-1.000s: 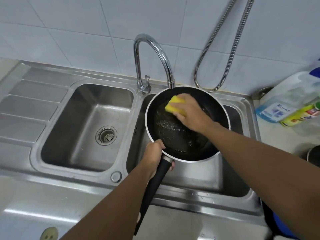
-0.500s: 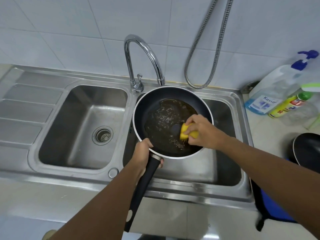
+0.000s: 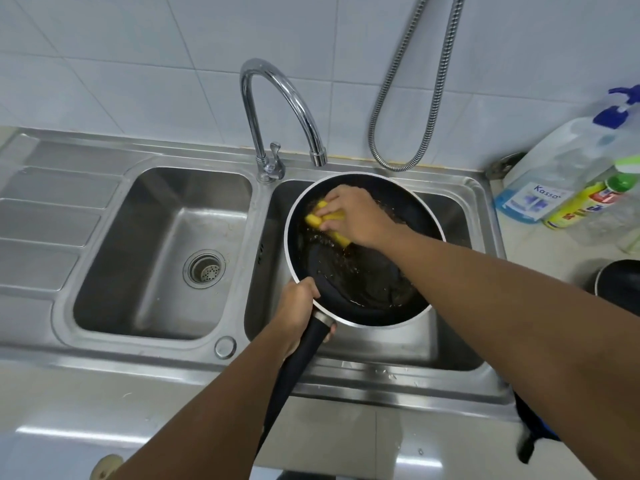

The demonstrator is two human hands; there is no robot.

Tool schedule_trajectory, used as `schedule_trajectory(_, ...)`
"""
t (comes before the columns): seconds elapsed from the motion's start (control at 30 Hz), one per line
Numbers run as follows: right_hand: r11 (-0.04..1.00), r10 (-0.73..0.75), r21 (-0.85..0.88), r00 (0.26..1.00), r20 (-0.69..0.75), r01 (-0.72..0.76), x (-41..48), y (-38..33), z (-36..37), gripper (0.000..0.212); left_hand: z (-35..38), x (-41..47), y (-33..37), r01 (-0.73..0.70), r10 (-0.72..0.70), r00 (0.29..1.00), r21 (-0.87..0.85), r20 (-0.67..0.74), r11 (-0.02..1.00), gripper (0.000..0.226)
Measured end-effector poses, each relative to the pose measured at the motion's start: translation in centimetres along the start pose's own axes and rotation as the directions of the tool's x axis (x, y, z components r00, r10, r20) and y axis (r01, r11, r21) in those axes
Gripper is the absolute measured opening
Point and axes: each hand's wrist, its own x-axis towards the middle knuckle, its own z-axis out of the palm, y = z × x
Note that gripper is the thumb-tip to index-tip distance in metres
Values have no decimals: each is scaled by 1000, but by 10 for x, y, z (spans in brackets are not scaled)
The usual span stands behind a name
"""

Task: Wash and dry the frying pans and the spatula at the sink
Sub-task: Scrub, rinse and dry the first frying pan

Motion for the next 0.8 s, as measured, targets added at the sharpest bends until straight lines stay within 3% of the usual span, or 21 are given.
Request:
schedule_trajectory(0.17, 988, -143, -48, 986, 81, 147, -11, -5, 21, 30, 1, 2, 3, -4, 4, 1000, 8, 11, 1000, 48)
schedule_trajectory(0.37, 996, 83, 48, 971, -223, -74, 9, 0, 17, 20, 0, 3, 10, 14, -15, 1000, 45, 11, 999, 45)
schedule_trajectory(0.53, 988, -123, 91, 992, -14, 124, -14, -3, 39, 22, -6, 12, 12, 43, -43, 999, 2, -7, 999, 44)
schedule_trajectory(0.67, 979, -119, 175, 991, 67, 106, -52, 12, 38, 14, -9, 14, 18, 22, -23, 1000, -55, -17, 998, 35)
schedule_trajectory(0.8, 994, -64, 99, 985, 160, 49, -84, 42, 14, 12, -15, 18, 21, 22, -24, 998, -47, -55, 999, 46)
